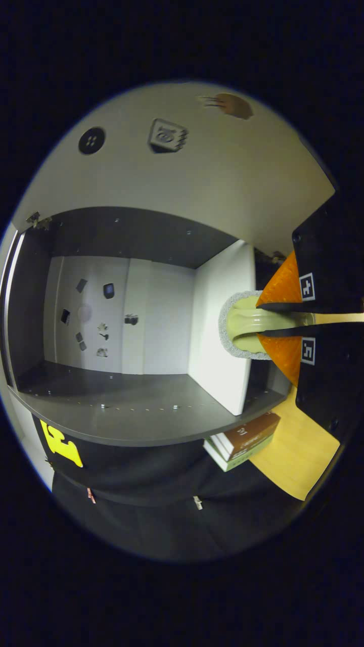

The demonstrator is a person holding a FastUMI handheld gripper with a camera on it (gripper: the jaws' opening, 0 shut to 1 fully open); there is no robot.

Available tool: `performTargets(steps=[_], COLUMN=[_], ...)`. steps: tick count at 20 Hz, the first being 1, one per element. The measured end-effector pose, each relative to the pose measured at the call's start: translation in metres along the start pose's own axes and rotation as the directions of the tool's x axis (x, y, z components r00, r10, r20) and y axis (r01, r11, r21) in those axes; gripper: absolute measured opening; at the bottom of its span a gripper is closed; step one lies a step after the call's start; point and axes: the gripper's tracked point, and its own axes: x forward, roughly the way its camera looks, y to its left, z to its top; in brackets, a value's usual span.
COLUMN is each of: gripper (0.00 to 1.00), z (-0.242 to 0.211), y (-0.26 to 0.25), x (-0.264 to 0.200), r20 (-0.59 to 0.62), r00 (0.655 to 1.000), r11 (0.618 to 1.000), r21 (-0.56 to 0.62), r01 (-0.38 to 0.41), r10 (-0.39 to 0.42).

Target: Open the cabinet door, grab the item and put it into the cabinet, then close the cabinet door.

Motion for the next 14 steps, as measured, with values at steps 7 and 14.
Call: performTargets(steps=[7, 14], gripper=[0.11, 0.12], z=[0.050, 0.052], y=[-0.002, -0.006], x=[0.083, 0.152], r20=[0.077, 0.092], r00=[0.997, 0.995], r11=[0.999, 0.997], r21=[0.032, 0.068], r01=[0.013, 0.030], r10=[-0.015, -0.036])
